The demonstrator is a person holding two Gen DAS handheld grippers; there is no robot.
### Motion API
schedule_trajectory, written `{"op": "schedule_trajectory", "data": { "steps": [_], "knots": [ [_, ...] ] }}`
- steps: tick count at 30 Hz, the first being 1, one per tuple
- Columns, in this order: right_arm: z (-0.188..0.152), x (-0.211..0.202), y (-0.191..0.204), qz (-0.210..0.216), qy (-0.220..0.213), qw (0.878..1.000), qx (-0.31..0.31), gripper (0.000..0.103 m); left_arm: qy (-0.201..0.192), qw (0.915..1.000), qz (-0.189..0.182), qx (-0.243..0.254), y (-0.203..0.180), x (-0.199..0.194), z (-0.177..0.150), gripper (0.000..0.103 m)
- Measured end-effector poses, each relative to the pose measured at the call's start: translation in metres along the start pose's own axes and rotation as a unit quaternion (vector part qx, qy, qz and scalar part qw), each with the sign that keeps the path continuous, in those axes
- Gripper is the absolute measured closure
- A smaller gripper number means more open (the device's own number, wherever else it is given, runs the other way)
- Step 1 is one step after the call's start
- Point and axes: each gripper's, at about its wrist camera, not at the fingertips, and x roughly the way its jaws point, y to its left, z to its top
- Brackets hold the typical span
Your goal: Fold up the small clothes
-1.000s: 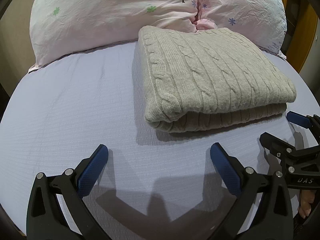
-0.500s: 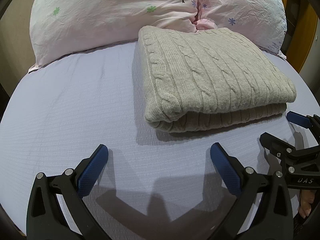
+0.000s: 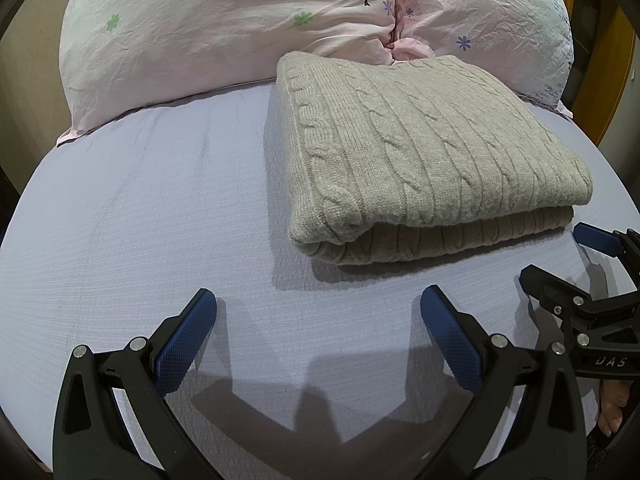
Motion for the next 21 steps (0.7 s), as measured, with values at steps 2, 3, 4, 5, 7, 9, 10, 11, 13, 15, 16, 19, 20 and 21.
{"op": "schedule_trajectory", "data": {
  "steps": [2,3,4,5,7,9,10,11,13,15,16,19,20,21],
  "knots": [
    [0.0000,0.0000,0.0000,0.000,0.000,1.000,0.000,0.002,0.000,1.0000,0.000,0.000,-0.0001,-0.0001,0.0000,0.001],
    [-0.0001,0.0000,0.0000,0.000,0.000,1.000,0.000,0.002,0.000,1.0000,0.000,0.000,-0.0001,-0.0001,0.0000,0.001],
    [-0.0001,0.0000,0.0001,0.000,0.000,1.000,0.000,0.002,0.000,1.0000,0.000,0.000,-0.0001,-0.0001,0.0001,0.001],
    [-0.0001,0.0000,0.0001,0.000,0.000,1.000,0.000,0.002,0.000,1.0000,0.000,0.000,0.0000,-0.0001,0.0000,0.001],
    [-0.0001,0.0000,0.0002,0.000,0.000,1.000,0.000,0.002,0.000,1.0000,0.000,0.000,-0.0002,-0.0002,0.0002,0.001],
    [-0.0002,0.0000,0.0001,0.000,0.000,1.000,0.000,0.002,0.000,1.0000,0.000,0.000,-0.0002,-0.0002,0.0002,0.001],
    [-0.0002,0.0000,0.0002,0.000,0.000,1.000,0.000,0.002,0.000,1.0000,0.000,0.000,-0.0002,-0.0002,0.0002,0.001],
    [-0.0002,0.0001,0.0001,0.000,0.000,1.000,0.000,0.002,0.000,1.0000,0.000,0.000,-0.0002,-0.0002,0.0002,0.001],
    [-0.0003,0.0001,0.0002,0.000,0.000,1.000,0.000,0.002,0.000,1.0000,0.000,0.000,-0.0003,-0.0003,0.0003,0.001],
    [-0.0003,0.0001,0.0003,0.000,0.000,1.000,0.000,0.002,0.000,1.0000,0.000,0.000,-0.0002,-0.0002,0.0002,0.001],
    [-0.0003,0.0001,0.0003,0.000,0.000,1.000,0.000,0.002,0.000,1.0000,0.000,0.000,-0.0002,-0.0002,0.0003,0.001],
    [-0.0003,0.0001,0.0003,0.000,0.000,1.000,0.000,0.002,0.000,1.0000,0.000,0.000,-0.0002,-0.0002,0.0002,0.001],
    [-0.0003,0.0001,0.0002,0.000,0.000,1.000,0.000,0.002,0.000,1.0000,0.000,0.000,-0.0001,-0.0002,0.0001,0.001],
    [-0.0003,0.0001,0.0003,0.000,0.000,1.000,0.000,0.002,0.000,1.0000,0.000,0.000,-0.0002,-0.0002,0.0002,0.001]
  ]
}}
